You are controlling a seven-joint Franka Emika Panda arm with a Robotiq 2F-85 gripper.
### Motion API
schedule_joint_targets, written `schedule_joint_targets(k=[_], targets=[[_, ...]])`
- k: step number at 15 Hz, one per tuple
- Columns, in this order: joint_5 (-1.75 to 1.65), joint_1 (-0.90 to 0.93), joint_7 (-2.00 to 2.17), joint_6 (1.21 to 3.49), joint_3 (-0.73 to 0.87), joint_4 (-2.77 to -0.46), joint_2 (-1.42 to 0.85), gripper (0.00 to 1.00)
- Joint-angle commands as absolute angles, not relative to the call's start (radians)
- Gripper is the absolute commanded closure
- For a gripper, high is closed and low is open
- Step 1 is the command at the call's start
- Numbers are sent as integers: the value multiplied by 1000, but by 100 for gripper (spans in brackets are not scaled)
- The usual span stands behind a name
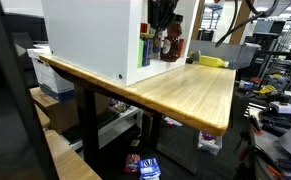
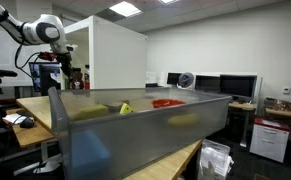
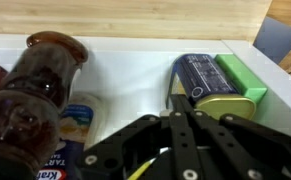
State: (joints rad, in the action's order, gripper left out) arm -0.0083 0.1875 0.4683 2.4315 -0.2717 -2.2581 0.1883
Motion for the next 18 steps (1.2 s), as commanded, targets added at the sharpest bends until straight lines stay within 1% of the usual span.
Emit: schedule_joint_targets(k=[1,9,18], targets=[[-9,187,468,2472,-276,-2288,206,100],[-178,142,610,2522,-290,-2317,236,100],[-19,169,511,2427,-245,-2365,339,100]])
